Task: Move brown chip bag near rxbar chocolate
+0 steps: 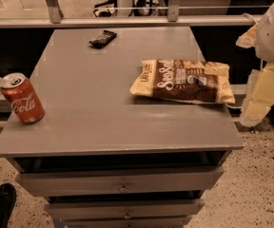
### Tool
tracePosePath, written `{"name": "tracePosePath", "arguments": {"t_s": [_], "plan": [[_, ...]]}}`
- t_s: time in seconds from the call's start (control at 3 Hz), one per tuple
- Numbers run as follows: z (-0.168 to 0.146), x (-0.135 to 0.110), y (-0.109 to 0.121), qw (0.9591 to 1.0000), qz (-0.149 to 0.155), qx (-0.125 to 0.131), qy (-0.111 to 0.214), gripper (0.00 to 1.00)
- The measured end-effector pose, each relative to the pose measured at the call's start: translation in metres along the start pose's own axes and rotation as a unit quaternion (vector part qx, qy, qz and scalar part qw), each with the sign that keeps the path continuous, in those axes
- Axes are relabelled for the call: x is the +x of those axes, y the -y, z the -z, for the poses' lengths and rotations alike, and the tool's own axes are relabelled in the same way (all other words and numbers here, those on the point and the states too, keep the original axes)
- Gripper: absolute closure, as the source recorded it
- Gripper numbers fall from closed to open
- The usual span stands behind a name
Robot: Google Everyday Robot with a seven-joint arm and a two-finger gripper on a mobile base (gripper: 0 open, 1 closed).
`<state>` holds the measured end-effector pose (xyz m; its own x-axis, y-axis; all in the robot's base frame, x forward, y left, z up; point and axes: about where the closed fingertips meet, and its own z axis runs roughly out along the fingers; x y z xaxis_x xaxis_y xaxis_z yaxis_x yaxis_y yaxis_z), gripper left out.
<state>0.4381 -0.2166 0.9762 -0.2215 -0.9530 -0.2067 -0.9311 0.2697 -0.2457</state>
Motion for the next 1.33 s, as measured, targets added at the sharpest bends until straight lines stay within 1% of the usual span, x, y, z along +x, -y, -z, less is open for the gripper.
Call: {"name": "tracePosePath", "arguments": {"t_s": [0.33,0.67,1.0,1.33], "plan": [[0.0,0.0,0.0,1.0,0.0,0.0,0.0,0.0],[-0.01,-0.001,0.005,0.9998,-0.012,0.011,0.006,0.0],[-0.034,-0.002,0.015,0.9984,-0.04,0.025,0.03,0.0],[-0.076,-0.023,0.048,0.9929,-0.065,0.052,0.085,0.0]]}}
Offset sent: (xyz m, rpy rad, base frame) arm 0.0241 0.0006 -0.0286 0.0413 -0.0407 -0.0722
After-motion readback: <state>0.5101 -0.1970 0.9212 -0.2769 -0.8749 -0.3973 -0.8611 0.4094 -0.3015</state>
